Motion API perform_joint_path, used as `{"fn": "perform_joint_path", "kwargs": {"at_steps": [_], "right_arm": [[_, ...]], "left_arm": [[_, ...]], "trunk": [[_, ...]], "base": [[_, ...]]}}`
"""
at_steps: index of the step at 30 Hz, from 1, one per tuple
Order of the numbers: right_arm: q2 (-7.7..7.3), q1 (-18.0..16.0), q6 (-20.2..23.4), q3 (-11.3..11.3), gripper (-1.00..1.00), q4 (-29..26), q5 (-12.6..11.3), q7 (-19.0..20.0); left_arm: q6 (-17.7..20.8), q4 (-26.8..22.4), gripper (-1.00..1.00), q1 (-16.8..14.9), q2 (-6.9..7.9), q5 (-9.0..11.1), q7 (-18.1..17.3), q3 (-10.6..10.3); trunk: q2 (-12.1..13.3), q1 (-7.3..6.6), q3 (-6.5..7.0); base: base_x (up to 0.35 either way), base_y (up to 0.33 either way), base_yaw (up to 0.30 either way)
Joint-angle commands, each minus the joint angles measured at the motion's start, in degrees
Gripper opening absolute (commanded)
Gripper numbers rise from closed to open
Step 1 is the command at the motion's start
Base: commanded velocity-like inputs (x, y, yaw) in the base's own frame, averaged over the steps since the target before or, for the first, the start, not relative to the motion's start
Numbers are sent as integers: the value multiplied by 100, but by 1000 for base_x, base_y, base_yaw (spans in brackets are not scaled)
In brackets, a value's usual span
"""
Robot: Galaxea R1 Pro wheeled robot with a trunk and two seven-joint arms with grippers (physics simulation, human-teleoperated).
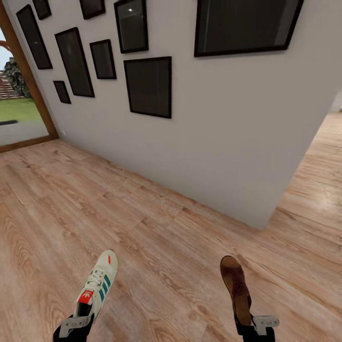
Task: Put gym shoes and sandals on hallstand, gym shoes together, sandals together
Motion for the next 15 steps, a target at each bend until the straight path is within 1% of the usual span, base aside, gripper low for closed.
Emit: {"fn": "perform_joint_path", "kwargs": {"at_steps": [1,4,12,15], "right_arm": [[1,-4,-14,43,-100,7,-83,29],[3,-4,-14,43,-100,7,-83,29],[8,-4,-14,37,-100,7,-89,28],[8,-4,-14,35,-100,6,-91,28]], "left_arm": [[-6,7,-100,-2,-2,8,-49,40],[-6,9,-100,-2,-3,8,-49,39],[-6,12,-100,-1,-7,8,-49,39],[-6,12,-100,-2,-6,8,-46,39]], "trunk": [[40,-24,20],[160,-89,88],[481,-265,237],[601,-331,291]], "base": [[0,0,-227],[0,0,-168],[0,0,-35],[0,0,-170]]}}
